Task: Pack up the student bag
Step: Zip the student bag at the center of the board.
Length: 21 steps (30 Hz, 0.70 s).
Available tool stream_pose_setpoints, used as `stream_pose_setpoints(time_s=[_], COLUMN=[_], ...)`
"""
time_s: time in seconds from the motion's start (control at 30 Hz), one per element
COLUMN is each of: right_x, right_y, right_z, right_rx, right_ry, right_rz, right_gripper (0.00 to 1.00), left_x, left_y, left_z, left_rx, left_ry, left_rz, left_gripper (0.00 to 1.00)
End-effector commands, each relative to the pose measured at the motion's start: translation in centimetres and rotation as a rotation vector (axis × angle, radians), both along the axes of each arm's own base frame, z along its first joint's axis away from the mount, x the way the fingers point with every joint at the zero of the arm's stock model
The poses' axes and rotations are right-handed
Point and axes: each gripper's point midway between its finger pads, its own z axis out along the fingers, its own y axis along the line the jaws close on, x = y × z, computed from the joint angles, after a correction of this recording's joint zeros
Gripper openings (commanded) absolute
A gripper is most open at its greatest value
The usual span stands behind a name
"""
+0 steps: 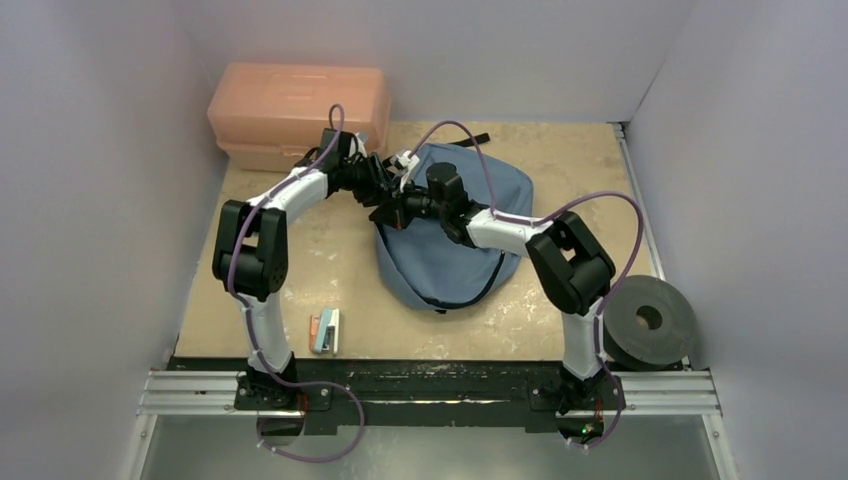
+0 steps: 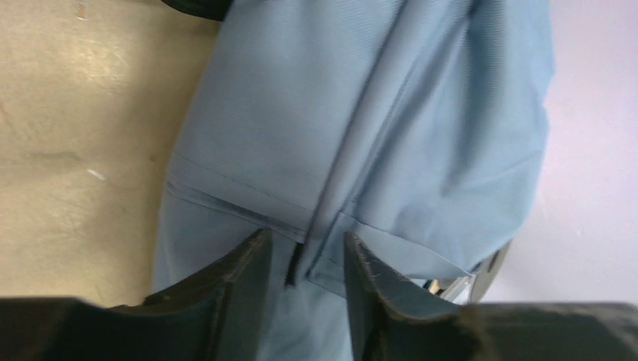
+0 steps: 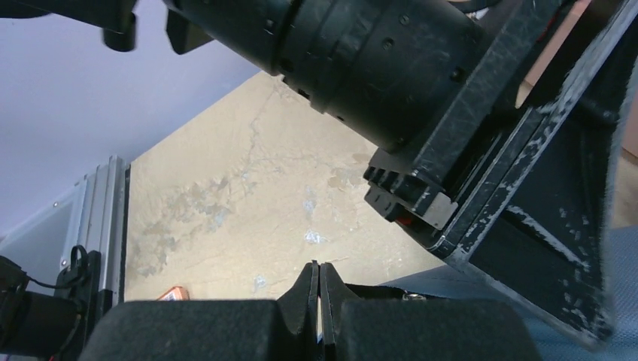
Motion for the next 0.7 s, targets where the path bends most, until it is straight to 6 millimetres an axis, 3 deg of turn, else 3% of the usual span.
stream_pose_setpoints(time_s=[0.0, 0.17, 0.33, 0.47, 0.67], right_x=[-1.7, -4.9, -11.7, -16.0, -18.0], right_y=[0.3, 1.5, 1.5, -2.6, -9.4], right_z=[4.4, 3.4, 1.1, 0.3, 0.0], right_rx=[0.056, -0.073, -0.17, -0.177, -0.169], right_ry=[-0.103, -0.147, -0.086, 0.006, 0.099], right_rz=[0.071, 0.127, 0.171, 0.109, -0.103], right_gripper=[0.0, 0.0, 0.0, 0.0, 0.0], left_x=[0.4, 0.9, 1.6, 1.7, 1.7], left_y=[-0.1, 0.1, -0.3, -0.3, 0.2], left_z=[-1.3, -2.0, -2.3, -2.8, -1.0], left_rx=[0.043, 0.059, 0.042, 0.049, 0.063], left_ry=[-0.016, -0.031, -0.034, -0.037, -0.07], left_rz=[-0.008, 0.004, -0.001, -0.009, 0.009], left_gripper=[0.33, 0.26, 0.25, 0.24, 0.25])
